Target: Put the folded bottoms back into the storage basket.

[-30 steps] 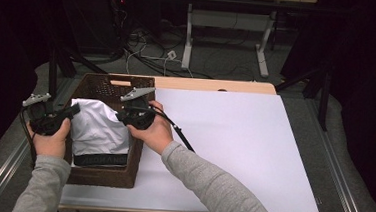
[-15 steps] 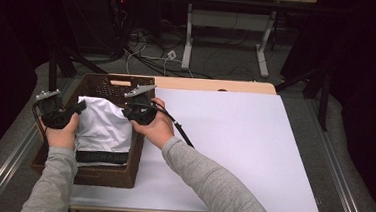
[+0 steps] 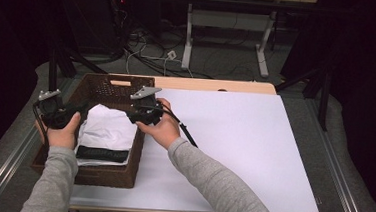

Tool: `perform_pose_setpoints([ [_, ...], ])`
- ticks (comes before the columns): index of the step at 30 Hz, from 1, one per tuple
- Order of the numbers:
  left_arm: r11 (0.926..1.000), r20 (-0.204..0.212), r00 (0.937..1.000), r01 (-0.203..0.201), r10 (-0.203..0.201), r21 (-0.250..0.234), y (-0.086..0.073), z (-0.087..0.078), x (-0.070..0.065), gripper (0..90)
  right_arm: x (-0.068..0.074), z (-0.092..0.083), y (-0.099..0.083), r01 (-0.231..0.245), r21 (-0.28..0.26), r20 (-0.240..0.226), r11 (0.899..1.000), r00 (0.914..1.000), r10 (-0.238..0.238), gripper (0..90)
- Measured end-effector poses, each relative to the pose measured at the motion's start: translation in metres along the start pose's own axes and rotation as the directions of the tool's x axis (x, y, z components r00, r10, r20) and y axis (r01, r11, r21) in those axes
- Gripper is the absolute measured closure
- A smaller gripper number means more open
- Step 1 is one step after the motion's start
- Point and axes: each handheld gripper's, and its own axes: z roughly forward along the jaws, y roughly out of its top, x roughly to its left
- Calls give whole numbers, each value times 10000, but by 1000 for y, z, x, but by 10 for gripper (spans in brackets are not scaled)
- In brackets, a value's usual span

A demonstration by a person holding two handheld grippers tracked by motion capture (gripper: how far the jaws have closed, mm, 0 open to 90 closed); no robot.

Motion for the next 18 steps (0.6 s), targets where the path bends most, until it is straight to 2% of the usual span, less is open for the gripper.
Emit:
perform_pose_setpoints([
  [4,9995,269,9993,-273,269,153,-1,-7,-6,420,0,-9,0,188,-164,-165,9997,9997,-191,526],
  [6,9990,388,9986,-369,359,235,-1,-11,-9,420,1,-13,0,194,-80,-319,9998,9993,-196,517],
  [9,9986,745,9965,-417,391,336,-1,-16,-13,421,2,-18,1,363,0,-335,9993,9988,-363,511],
  [11,9983,850,9956,-441,406,394,-1,-20,-16,417,2,-23,0,403,-206,-288,9990,9987,-409,495],
  [14,9978,1250,9916,-408,340,523,-2,-25,-22,416,1,-30,-2,283,-478,-392,9985,9988,-302,465],
  [18,9958,1531,9877,-447,322,793,-4,-29,-30,355,0,-40,-5,376,-520,-346,9979,9986,-394,409],
])
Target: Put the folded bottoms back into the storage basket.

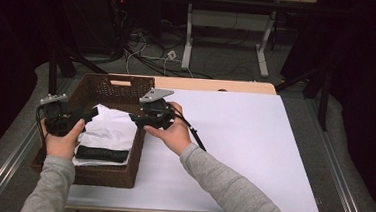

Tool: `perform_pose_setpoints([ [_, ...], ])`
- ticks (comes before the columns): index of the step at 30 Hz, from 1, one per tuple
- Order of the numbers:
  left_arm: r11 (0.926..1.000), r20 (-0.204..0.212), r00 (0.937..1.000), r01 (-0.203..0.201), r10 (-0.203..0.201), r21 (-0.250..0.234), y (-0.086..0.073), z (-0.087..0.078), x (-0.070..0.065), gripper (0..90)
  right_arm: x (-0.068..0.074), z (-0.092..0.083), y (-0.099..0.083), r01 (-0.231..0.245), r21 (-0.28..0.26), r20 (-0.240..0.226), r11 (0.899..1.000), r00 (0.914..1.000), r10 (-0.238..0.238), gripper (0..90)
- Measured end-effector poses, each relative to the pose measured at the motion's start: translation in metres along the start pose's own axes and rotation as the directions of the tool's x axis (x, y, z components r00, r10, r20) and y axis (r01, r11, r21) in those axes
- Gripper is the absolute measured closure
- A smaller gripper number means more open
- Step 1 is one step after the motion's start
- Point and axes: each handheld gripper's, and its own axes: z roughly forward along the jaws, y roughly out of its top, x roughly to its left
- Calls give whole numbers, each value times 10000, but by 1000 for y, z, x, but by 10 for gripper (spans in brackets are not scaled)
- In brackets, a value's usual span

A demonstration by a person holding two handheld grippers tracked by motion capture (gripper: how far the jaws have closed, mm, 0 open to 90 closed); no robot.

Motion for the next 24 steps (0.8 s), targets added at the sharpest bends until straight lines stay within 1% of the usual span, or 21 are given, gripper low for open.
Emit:
perform_pose_setpoints([
  [1,10000,79,10000,-10,10,20,0,-1,-2,335,0,-3,0,-18,265,58,9996,10000,17,396],
  [2,10000,128,9999,-10,9,26,-1,-1,-5,319,0,-6,0,-4,319,103,9995,9999,1,366],
  [5,10000,276,9996,-80,79,24,-2,-3,-12,280,-2,-17,-2,58,105,171,9999,9998,-60,341],
  [7,10000,376,9993,-79,79,4,-3,-5,-16,264,-3,-24,-3,-33,-8,60,10000,10000,33,336],
  [10,9999,511,9987,-37,41,-94,-4,-7,-24,241,-6,-36,-6,-63,-85,79,9999,9999,64,321],
  [11,9999,561,9984,-50,56,-99,-4,-7,-26,235,-6,-39,-7,-116,-113,69,9999,9999,117,318],
  [13,9999,652,9978,-91,96,-85,-4,-7,-30,212,-8,-46,-10,-414,-40,18,9991,9991,414,307],
  [14,9999,660,9978,-97,105,-131,-5,-7,-32,204,-9,-49,-12,-529,-25,2,9986,9986,529,292],
  [15,9998,680,9976,-126,136,-156,-5,-7,-34,197,-10,-52,-14,-540,-52,20,9985,9985,540,251],
  [16,9997,696,9974,-152,164,-183,-6,-7,-36,189,-11,-55,-16,-528,-56,108,9986,9985,528,208],
  [18,9997,795,9966,-193,207,-177,-8,-6,-40,161,-13,-60,-21,-530,-81,342,9986,9980,533,157],
  [21,9995,958,9951,-219,239,-223,-10,-7,-44,145,-17,-69,-28,-603,-192,691,9980,9957,615,136],
  [24,9992,1094,9934,-327,349,-219,-13,-8,-52,96,-20,-78,-36,-737,-204,834,9971,9937,752,64],
])
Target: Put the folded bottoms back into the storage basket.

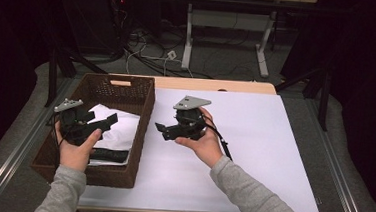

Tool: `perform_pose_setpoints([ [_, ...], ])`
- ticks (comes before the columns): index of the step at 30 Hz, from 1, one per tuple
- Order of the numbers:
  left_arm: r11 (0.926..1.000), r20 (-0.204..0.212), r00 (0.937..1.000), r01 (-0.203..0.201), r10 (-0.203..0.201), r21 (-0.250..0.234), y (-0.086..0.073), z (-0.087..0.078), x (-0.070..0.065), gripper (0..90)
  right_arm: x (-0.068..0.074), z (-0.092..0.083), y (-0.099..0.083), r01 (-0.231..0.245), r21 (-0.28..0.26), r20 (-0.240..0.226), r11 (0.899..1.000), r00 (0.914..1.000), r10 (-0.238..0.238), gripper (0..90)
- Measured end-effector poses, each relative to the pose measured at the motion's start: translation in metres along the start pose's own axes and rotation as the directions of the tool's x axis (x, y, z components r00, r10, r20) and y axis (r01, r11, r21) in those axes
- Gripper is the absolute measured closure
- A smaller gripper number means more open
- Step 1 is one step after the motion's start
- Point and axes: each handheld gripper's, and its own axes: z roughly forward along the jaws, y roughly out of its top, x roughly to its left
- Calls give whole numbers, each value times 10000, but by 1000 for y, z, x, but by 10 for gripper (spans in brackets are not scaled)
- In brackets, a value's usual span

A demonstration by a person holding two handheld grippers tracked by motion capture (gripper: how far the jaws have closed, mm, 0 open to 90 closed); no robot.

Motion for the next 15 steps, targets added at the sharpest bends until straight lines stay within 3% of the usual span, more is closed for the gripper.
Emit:
perform_pose_setpoints([
  [5,9997,155,9996,-256,256,7,-4,1,-14,1,-9,-18,-13,-266,74,171,9996,9995,264,0],
  [10,9987,497,9975,-508,511,-79,-8,3,-32,1,-17,-41,-26,-595,-215,328,9980,9976,602,0],
  [15,9957,980,9910,-924,916,35,-13,7,-54,1,-23,-65,-37,-758,-286,522,9967,9956,772,0],
])
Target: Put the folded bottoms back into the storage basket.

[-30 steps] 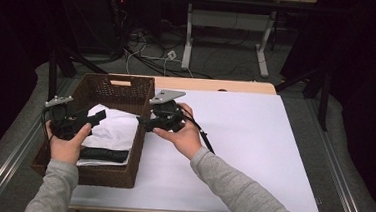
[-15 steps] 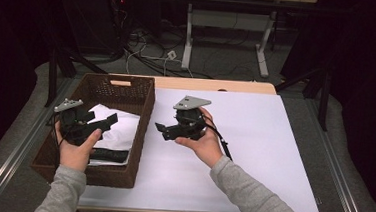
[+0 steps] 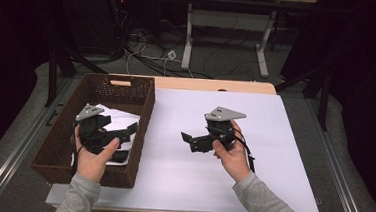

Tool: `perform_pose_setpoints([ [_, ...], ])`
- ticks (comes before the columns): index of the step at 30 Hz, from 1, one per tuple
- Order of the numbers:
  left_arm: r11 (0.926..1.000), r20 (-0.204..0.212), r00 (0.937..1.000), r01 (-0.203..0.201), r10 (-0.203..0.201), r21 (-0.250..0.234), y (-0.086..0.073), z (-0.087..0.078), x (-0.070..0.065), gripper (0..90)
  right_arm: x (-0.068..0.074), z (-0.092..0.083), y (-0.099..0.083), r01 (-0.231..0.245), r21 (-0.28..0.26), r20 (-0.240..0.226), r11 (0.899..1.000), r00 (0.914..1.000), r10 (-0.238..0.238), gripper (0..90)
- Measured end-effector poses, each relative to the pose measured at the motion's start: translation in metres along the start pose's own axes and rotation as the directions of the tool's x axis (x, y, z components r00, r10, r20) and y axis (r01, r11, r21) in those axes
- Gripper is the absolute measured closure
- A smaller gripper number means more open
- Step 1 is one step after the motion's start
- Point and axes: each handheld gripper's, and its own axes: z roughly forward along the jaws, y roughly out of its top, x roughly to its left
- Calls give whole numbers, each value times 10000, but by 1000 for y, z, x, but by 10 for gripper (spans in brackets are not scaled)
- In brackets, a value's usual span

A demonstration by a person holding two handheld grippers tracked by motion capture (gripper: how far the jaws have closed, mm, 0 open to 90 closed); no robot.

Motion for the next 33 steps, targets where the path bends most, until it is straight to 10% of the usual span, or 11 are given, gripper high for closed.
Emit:
perform_pose_setpoints([
  [15,9949,1093,9901,-931,884,391,-12,27,-54,1,-31,-55,-30,-284,-113,788,9995,9965,292,0],
  [33,9927,2228,9703,-1083,940,531,-53,70,-90,1,-53,-90,-79,-541,-65,1587,9985,9858,545,0],
])
